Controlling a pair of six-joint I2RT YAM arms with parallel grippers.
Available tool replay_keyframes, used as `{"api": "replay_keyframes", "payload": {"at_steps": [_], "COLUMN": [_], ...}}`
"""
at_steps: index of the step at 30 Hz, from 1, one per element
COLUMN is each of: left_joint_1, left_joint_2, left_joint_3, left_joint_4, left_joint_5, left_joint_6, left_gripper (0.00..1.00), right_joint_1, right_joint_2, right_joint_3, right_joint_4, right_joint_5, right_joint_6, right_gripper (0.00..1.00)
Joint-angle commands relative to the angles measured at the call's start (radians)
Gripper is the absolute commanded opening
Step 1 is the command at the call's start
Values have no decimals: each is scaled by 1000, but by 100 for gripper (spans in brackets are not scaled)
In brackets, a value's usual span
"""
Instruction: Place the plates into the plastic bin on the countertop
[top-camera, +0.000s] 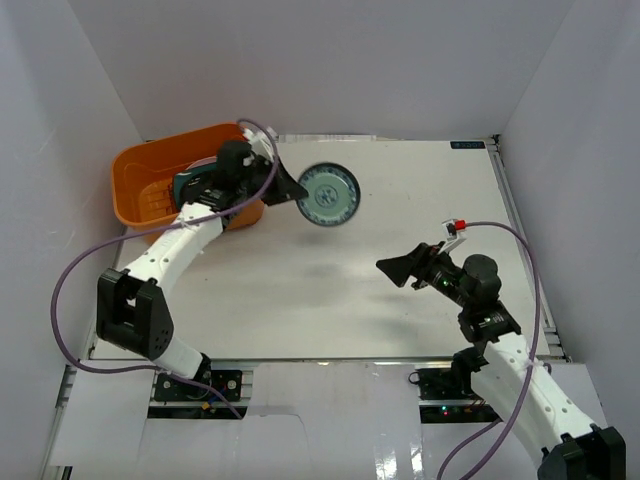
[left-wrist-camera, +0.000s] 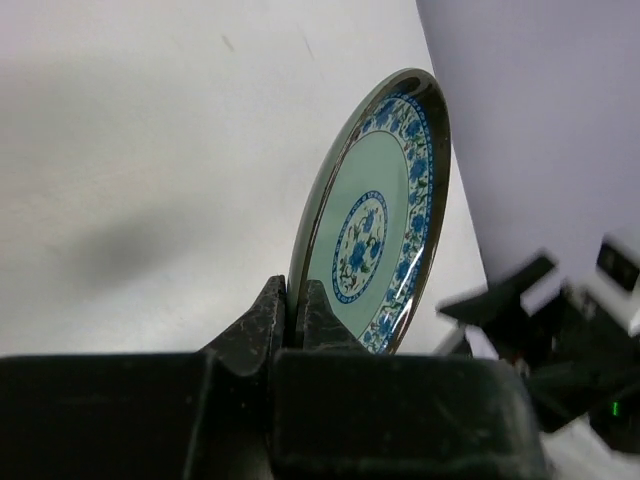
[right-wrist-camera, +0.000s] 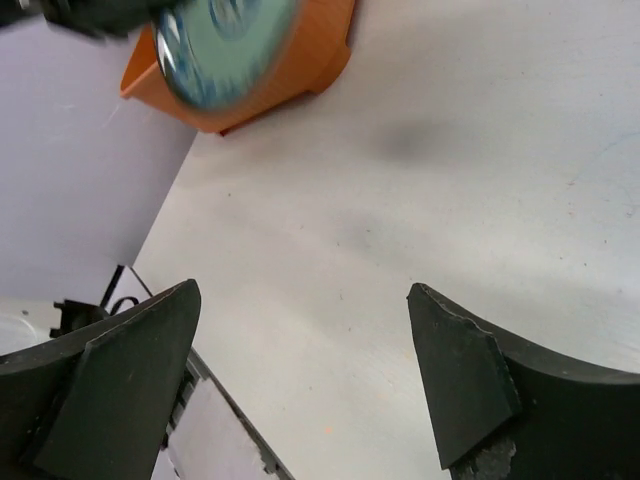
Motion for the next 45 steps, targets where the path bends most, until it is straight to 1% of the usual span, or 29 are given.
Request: {"api": "replay_keyframes", "payload": {"at_steps": [1, 2, 3, 5, 6, 8, 11, 13, 15, 16, 17, 18, 19, 20, 22, 24, 26, 27, 29, 30, 31, 32, 34, 36, 37, 38, 40, 42, 45], "left_joint_1": [205, 249, 327, 401, 491, 584, 653, 676, 685, 687, 687, 687, 687, 687, 685, 679, 643, 626, 571, 549, 519, 508, 471, 454, 416, 406, 356, 321, 278], "left_joint_2": [-60, -61, -61, -46, -32, 30, 121, 191, 213, 213, 203, 195, 189, 166, 119, 28, -42, -126, -232, -341, -390, -437, -559, -641, -725, -768, -884, -934, -972], "left_joint_3": [114, 138, 145, 145, 143, 157, 175, 197, 209, 203, 195, 186, 191, 197, 206, 200, 182, 139, 62, 15, -86, -131, -256, -330, -401, -429, -490, -512, -544], "left_joint_4": [-3, -11, -23, -31, -33, -46, -56, -97, -105, -105, -85, -77, -77, -77, -68, -59, -47, -34, 24, 54, 105, 121, 166, 171, 179, 177, 158, 101, 70], "left_joint_5": [-67, -102, -136, -243, -247, -247, -255, -255, -247, -250, -247, -242, -233, -212, -190, -170, -167, -170, -181, -170, -154, -125, 25, 128, 224, 269, 360, 385, 412], "left_joint_6": [-58, -63, -66, -81, -92, -114, -112, -109, -109, -109, -109, -109, -112, -112, -121, -140, -146, -144, -134, -132, -131, -135, -123, -97, -83, -63, -16, 17, 69], "left_gripper": [0, 0, 0, 0, 0, 1, 10, 12, 16, 33, 46, 62, 89, 98, 98, 98, 98, 98, 98, 98, 98, 98, 98, 98, 98, 98, 98, 98, 98], "right_joint_1": [1, 3, 1, 3, 4, 6, 7, 6, 6, 6, 6, 7, 6, 6, 7, 7, 7, 7, 9, 9, 7, 9, 9, 9, 9, 9, 7, 7, 7], "right_joint_2": [-98, -151, -170, -211, -221, -236, -250, -268, -282, -284, -282, -279, -276, -273, -262, -233, -225, -224, -224, -225, -227, -236, -248, -274, -282, -300, -323, -363, -402], "right_joint_3": [-50, -72, -113, -143, -164, -178, -186, -184, -192, -189, -183, -166, -161, -161, -163, -144, -114, -107, -75, -57, -10, 18, 75, 200, 250, 344, 415, 460, 436], "right_joint_4": [-121, -124, -123, -135, -138, -150, -186, -204, -199, -198, -216, -230, -239, -233, -215, -227, -241, -241, -241, -283, -311, -342, -428, -503, -578, -615, -675, -675, -670], "right_joint_5": [-33, -31, -33, -42, -55, -59, -66, -62, -51, -49, -45, -40, -28, -23, -20, -17, 10, 19, 23, 24, 42, 62, 133, 174, 225, 263, 370, 392, 392], "right_joint_6": [-76, -76, -73, -67, -66, -75, -99, -105, -104, -105, -110, -124, -127, -127, -121, -128, -135, -136, -144, -165, -180, -196, -255, -303, -344, -357, -374, -386, -424], "right_gripper": [90, 90, 90, 90, 90, 90, 90, 90, 90, 90, 90, 90, 90, 90, 90, 90, 90, 90, 90, 90, 90, 90, 90, 90, 90, 90, 90, 90, 90]}}
